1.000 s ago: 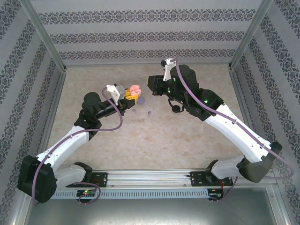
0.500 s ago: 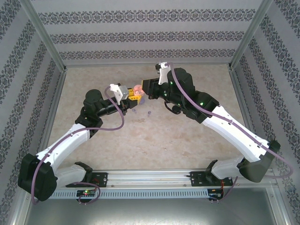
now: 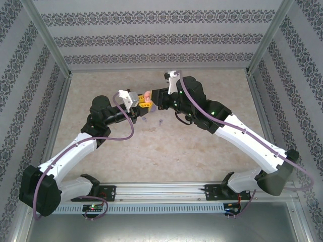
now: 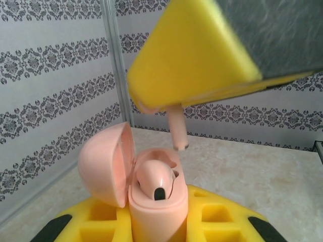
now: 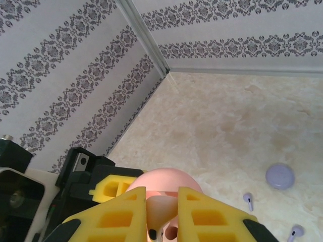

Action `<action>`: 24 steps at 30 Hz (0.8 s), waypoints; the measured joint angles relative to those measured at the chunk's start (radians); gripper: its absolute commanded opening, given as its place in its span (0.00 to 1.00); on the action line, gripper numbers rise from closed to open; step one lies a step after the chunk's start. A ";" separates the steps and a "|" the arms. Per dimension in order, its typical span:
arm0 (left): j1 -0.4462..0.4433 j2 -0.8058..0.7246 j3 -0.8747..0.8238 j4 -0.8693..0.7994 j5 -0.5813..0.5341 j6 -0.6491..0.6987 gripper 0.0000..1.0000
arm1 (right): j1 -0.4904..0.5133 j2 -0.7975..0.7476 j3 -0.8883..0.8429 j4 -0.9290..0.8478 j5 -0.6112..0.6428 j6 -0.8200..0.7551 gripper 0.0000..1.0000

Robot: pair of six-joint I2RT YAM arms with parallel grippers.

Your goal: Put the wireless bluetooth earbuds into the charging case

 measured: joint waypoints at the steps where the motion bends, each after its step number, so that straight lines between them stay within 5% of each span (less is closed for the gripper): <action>1: 0.000 0.000 0.003 -0.001 0.000 0.000 0.00 | 0.000 0.001 -0.002 0.003 0.000 0.000 0.17; 24: -0.006 0.000 0.008 -0.056 -0.002 0.008 0.00 | -0.014 0.003 -0.057 0.032 0.012 0.013 0.17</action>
